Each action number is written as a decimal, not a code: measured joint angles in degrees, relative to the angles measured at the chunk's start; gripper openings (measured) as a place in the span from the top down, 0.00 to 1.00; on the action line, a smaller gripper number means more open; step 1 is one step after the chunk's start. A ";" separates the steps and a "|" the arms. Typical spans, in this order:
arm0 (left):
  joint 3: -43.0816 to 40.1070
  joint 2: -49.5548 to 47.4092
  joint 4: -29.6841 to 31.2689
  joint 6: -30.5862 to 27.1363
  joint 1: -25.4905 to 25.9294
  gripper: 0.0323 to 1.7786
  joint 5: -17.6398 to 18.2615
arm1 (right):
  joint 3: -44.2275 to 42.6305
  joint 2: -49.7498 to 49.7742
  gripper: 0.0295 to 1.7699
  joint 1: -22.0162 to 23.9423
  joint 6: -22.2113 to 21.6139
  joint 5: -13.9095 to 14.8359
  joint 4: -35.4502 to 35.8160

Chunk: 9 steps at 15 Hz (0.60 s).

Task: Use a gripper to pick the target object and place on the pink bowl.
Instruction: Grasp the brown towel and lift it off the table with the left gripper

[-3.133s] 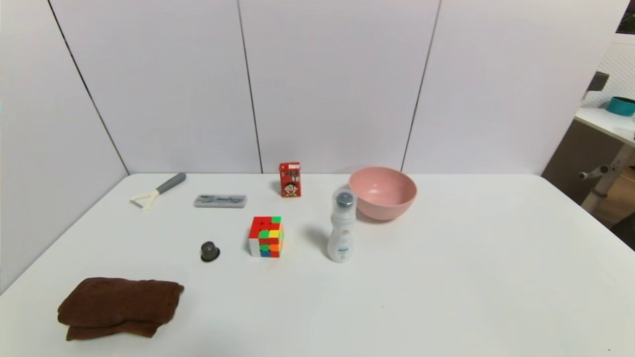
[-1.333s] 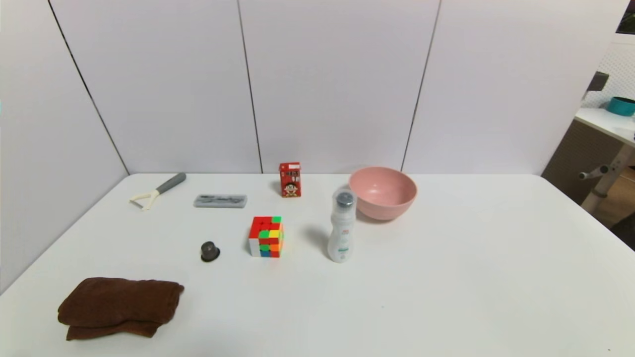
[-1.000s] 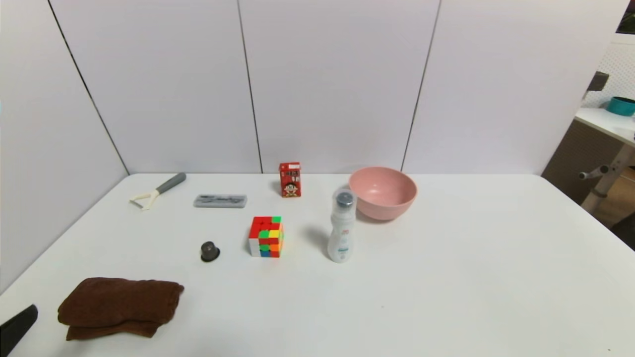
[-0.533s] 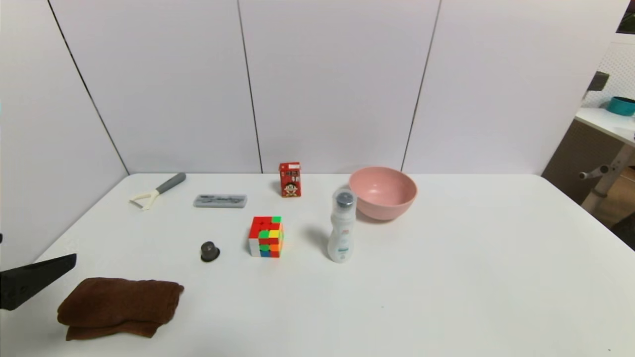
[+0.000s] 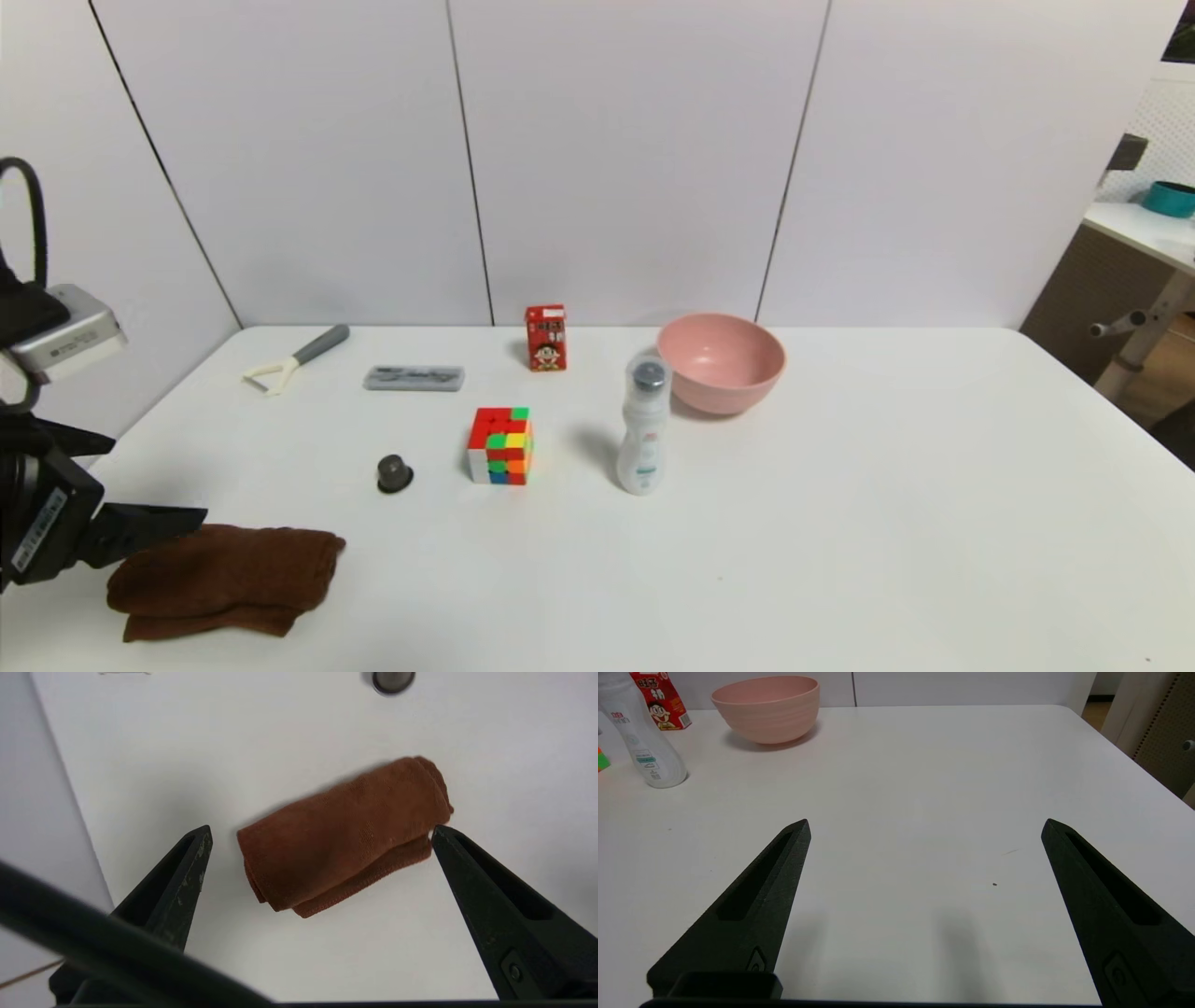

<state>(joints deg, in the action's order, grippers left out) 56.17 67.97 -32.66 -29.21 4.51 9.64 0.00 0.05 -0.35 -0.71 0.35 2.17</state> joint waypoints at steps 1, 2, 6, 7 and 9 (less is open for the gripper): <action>0.18 1.32 -1.51 -3.50 1.08 0.05 2.12 | 0.00 0.00 0.03 0.02 0.02 0.00 -0.02; 0.40 2.61 -2.69 -7.28 2.05 0.05 3.97 | 0.00 0.00 0.03 0.02 0.02 0.00 0.00; 2.76 8.75 -9.23 -26.40 6.84 0.05 11.13 | 0.00 0.00 0.03 0.02 0.02 -0.02 0.00; 3.35 10.25 -11.02 -30.73 7.83 0.05 12.40 | 0.00 0.00 0.03 0.02 0.02 0.00 0.00; 4.38 13.31 -13.89 -38.66 9.24 0.05 13.26 | 0.00 0.00 0.03 0.02 0.02 0.00 -0.02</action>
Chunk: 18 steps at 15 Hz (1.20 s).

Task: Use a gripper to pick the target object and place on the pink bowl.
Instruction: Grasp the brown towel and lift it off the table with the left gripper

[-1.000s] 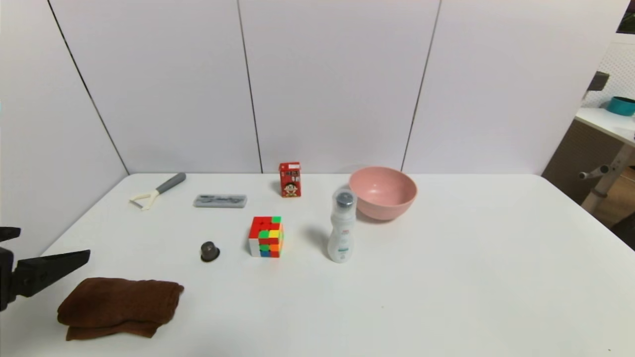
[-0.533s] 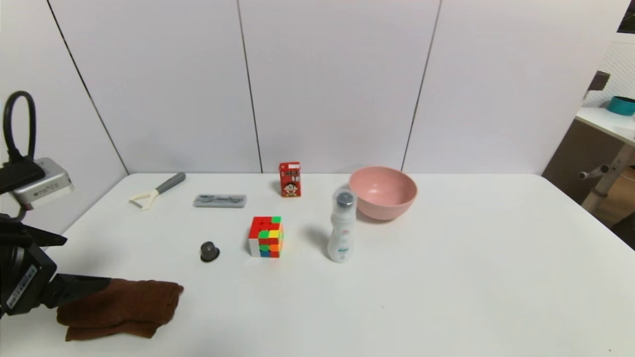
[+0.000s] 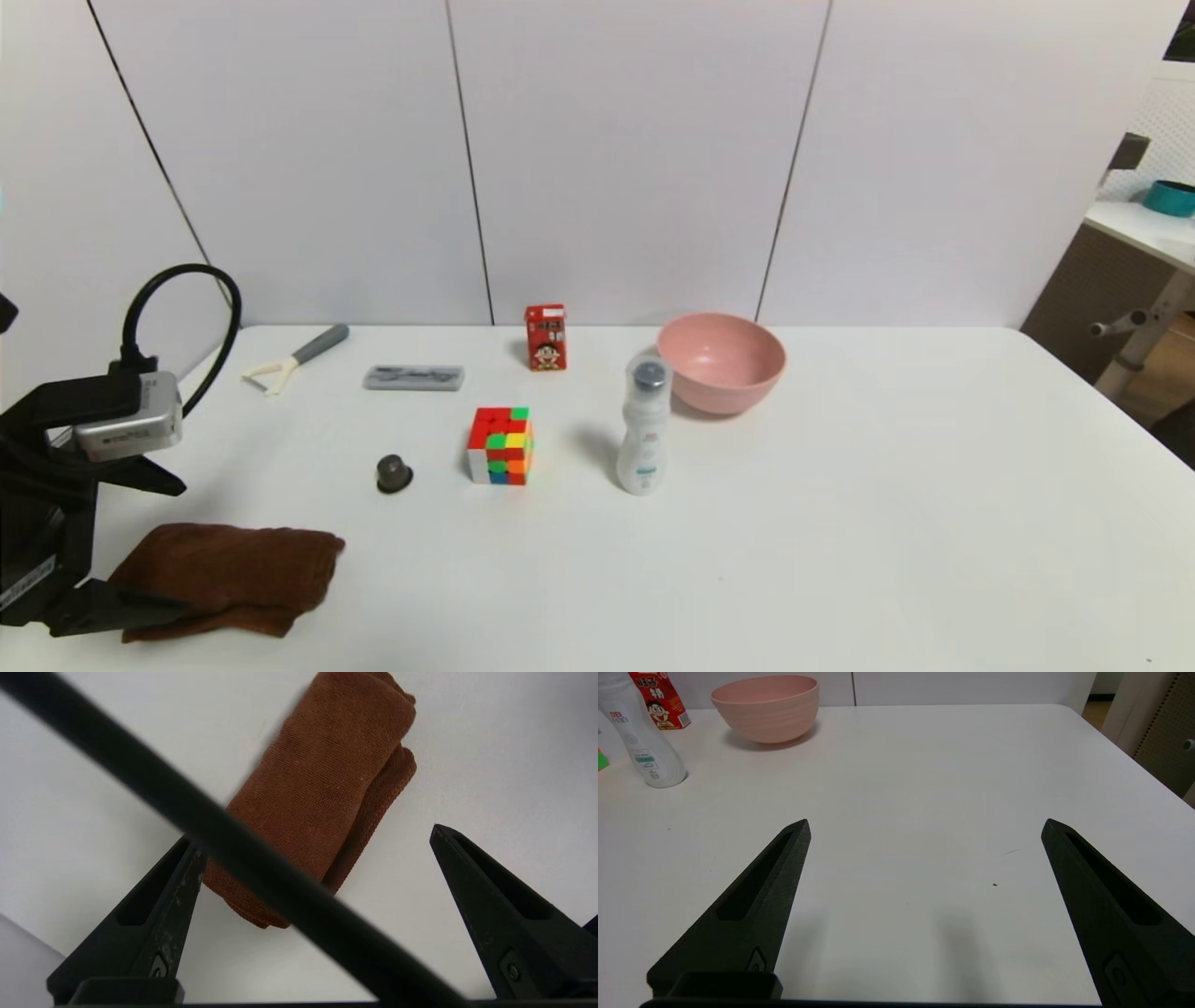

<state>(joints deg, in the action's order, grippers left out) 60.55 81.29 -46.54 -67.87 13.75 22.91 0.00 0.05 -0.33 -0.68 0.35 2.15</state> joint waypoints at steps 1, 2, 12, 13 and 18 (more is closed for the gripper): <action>0.28 1.32 -0.21 -2.33 0.27 0.05 0.05 | 0.00 0.00 0.03 0.00 -0.02 -0.02 0.02; 0.41 2.69 -0.26 -4.18 0.41 0.05 0.13 | 0.00 0.00 0.03 0.00 0.00 -0.02 0.02; 0.50 11.98 -0.20 -16.94 0.49 0.05 0.35 | 0.00 0.00 0.03 0.00 -0.02 0.00 0.02; 0.48 12.64 -0.20 -17.47 0.49 0.05 0.30 | 0.00 0.00 0.03 0.00 0.00 0.00 0.02; 0.45 15.51 -0.04 -19.02 -0.04 0.05 -0.01 | 0.00 0.00 0.03 0.00 -0.02 -0.02 0.02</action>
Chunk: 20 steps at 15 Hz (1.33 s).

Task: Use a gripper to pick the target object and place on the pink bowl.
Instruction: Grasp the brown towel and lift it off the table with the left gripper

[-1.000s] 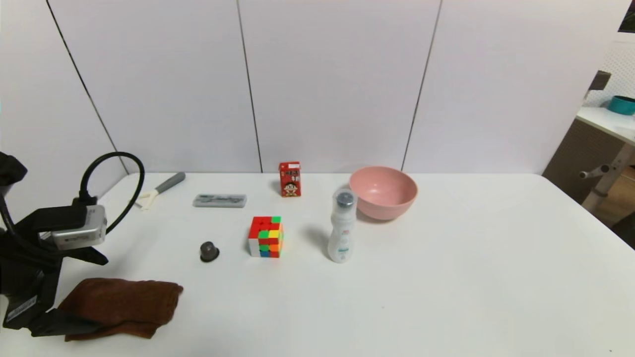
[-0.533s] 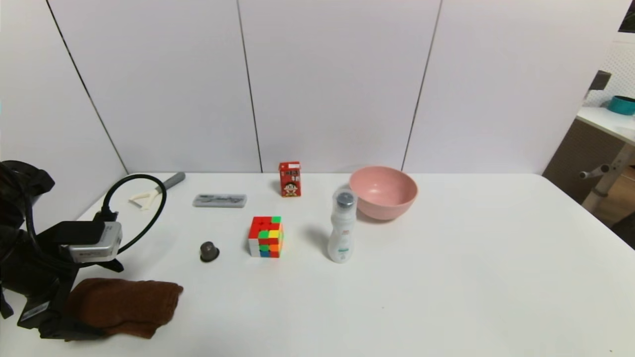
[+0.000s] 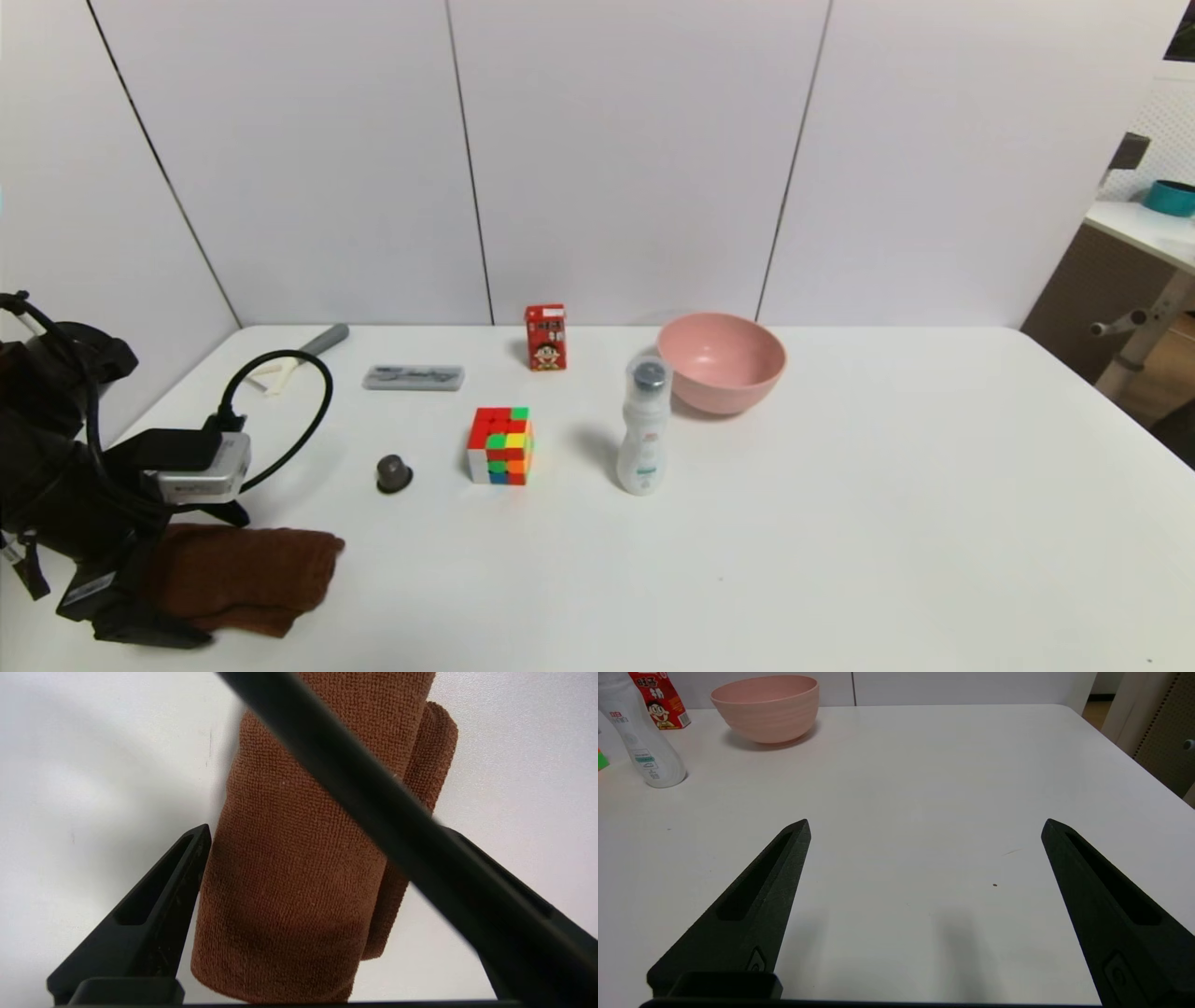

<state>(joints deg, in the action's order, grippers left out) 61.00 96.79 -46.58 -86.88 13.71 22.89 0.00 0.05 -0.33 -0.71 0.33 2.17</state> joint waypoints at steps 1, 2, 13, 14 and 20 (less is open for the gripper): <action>0.00 0.61 0.09 -0.22 -0.13 0.05 -0.05 | 0.00 0.00 0.03 0.00 0.00 0.00 0.00; 0.07 1.17 0.30 -0.27 -0.32 0.05 -0.02 | 0.00 0.00 0.03 0.00 0.00 0.02 -0.02; -0.32 3.69 2.56 -0.30 -2.06 0.40 -0.35 | 0.00 0.00 0.03 -0.02 0.02 0.00 0.00; -0.32 3.71 2.54 -0.29 -2.26 0.46 -0.35 | 0.00 0.00 0.03 0.00 0.02 0.02 0.00; -0.26 3.49 2.54 -0.30 -2.52 0.78 -0.35 | 0.00 0.00 0.03 -0.02 0.02 0.00 0.00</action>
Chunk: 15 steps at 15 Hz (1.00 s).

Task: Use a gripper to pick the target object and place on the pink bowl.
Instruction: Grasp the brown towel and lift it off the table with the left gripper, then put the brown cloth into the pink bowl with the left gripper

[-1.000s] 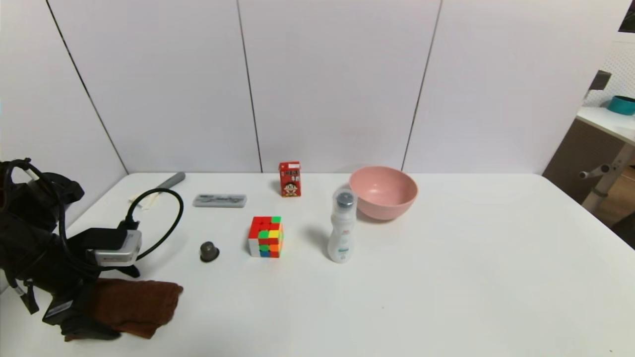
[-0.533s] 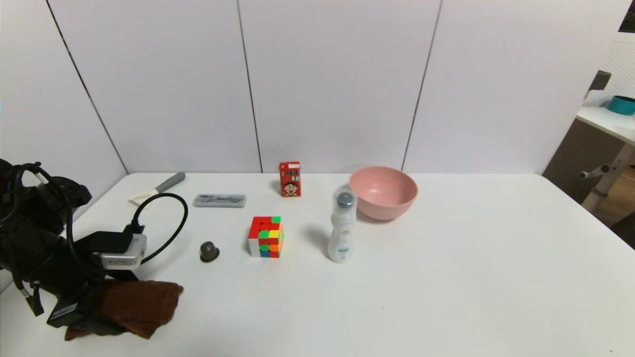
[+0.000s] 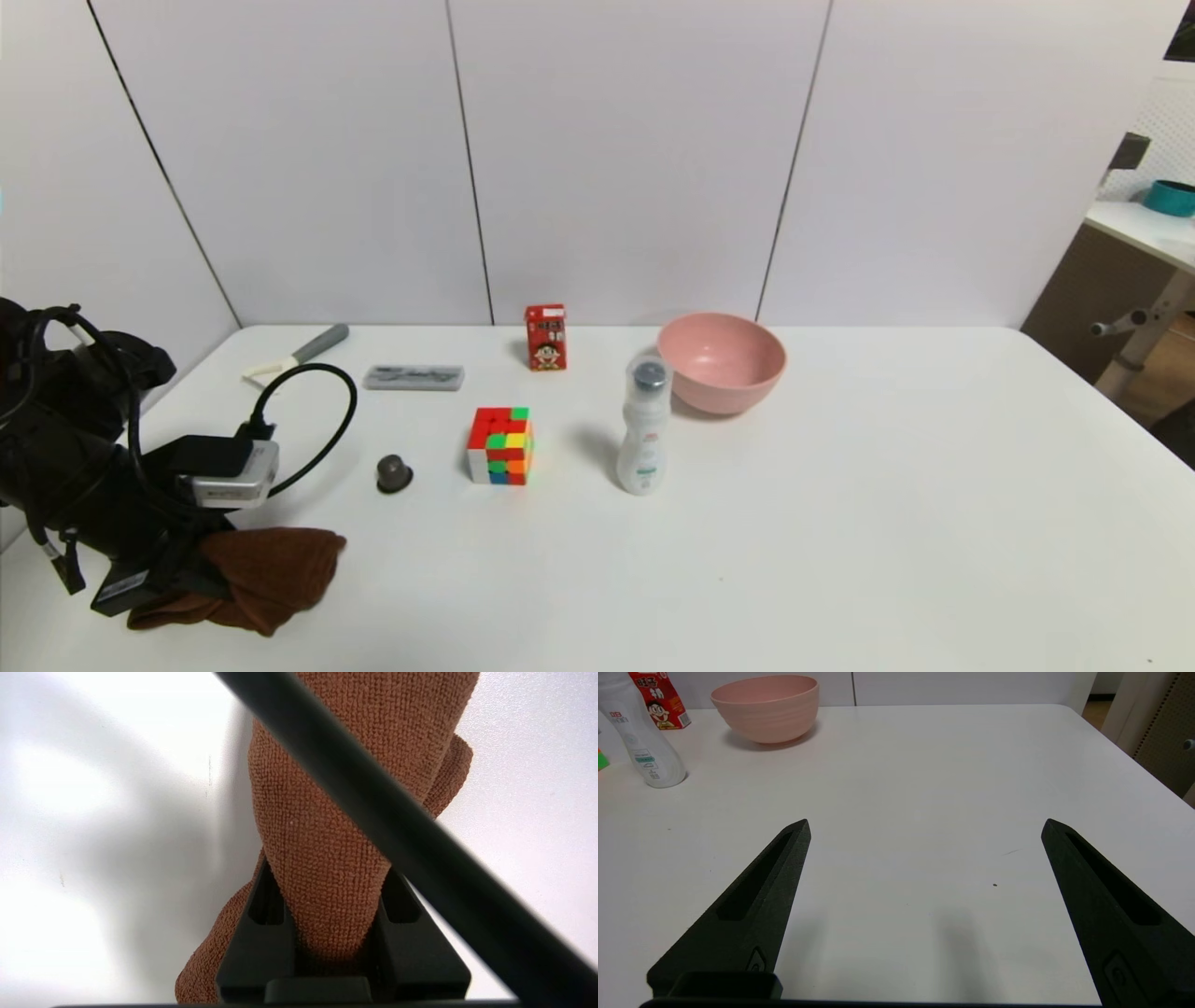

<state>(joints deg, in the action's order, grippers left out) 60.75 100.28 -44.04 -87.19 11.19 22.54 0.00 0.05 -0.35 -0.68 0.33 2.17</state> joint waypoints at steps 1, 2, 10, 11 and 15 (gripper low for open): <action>0.16 -0.15 -0.02 0.04 -0.09 0.78 0.00 | 0.00 0.00 0.03 0.00 0.00 0.00 0.00; 0.33 -0.41 0.00 0.12 -0.20 0.78 0.02 | 0.00 0.00 0.03 0.00 0.00 0.02 0.00; 14.34 -2.66 -0.61 10.01 -10.42 0.78 1.52 | 0.00 0.00 0.03 0.00 -0.02 0.00 0.00; 17.51 -2.62 -0.60 13.07 -12.79 0.78 1.79 | 0.00 0.00 0.03 0.00 -0.02 0.00 0.00; 29.68 -1.00 -0.16 21.89 -20.47 0.78 2.05 | 0.00 0.00 0.03 -0.02 -0.05 0.00 0.00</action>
<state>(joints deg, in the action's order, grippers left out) 90.43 99.28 -44.20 -65.29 -9.28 24.59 0.00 0.05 -0.38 -0.73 0.33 2.17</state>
